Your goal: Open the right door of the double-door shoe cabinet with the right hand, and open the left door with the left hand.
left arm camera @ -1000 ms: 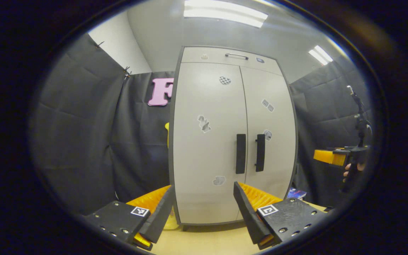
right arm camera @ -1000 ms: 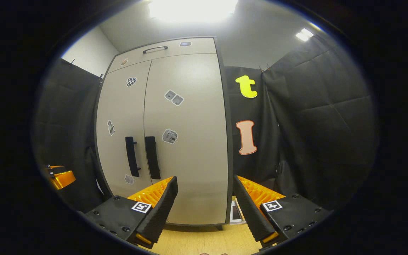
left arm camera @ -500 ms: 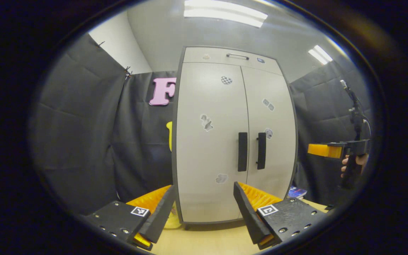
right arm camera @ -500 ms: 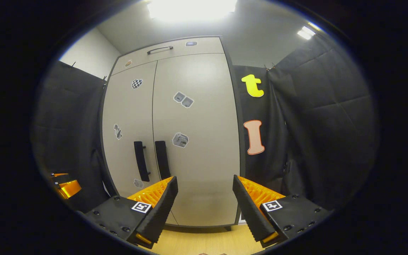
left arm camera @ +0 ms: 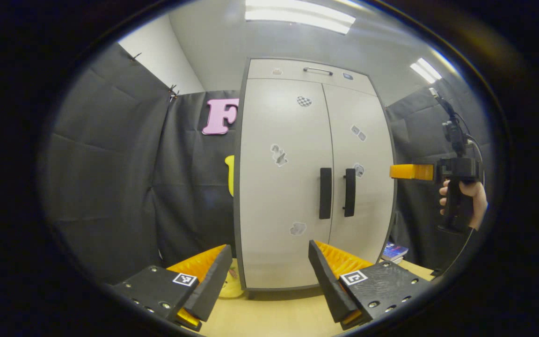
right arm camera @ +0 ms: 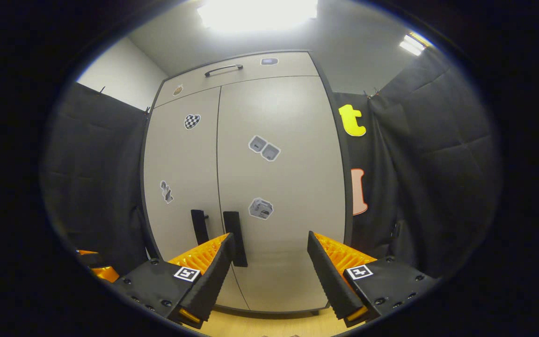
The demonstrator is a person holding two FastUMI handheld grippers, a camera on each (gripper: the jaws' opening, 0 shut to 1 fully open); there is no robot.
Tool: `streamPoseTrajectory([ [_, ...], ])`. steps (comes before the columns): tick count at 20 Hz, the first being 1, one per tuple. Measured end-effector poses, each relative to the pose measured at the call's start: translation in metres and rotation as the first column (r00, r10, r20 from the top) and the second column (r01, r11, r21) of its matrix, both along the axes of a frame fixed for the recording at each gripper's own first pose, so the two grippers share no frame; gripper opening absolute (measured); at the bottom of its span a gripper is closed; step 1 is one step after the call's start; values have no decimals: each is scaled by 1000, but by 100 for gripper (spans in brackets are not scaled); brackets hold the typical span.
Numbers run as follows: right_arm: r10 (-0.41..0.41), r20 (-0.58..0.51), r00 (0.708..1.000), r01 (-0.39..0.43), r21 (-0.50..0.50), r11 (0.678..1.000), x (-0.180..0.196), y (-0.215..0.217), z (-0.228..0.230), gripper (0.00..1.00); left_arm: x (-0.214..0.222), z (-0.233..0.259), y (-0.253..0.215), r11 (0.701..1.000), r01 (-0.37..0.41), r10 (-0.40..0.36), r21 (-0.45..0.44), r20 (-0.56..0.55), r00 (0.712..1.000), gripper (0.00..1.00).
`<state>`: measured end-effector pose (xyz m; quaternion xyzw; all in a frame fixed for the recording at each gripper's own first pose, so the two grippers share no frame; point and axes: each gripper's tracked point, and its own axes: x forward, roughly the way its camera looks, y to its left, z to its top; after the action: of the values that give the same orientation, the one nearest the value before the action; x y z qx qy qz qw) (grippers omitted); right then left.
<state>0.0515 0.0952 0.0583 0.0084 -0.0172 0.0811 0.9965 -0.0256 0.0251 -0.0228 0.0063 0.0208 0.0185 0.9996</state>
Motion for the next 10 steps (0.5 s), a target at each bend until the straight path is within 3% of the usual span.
streamPoseTrajectory([
  [4,55,5,998,-56,28,998,24,31,4,98,-6,-6,5,1000,-10,10,-11,-13,1000,95],
  [10,54,-3,999,-54,-20,998,62,56,-4,98,-9,-14,22,999,-42,41,-15,-42,998,95],
])
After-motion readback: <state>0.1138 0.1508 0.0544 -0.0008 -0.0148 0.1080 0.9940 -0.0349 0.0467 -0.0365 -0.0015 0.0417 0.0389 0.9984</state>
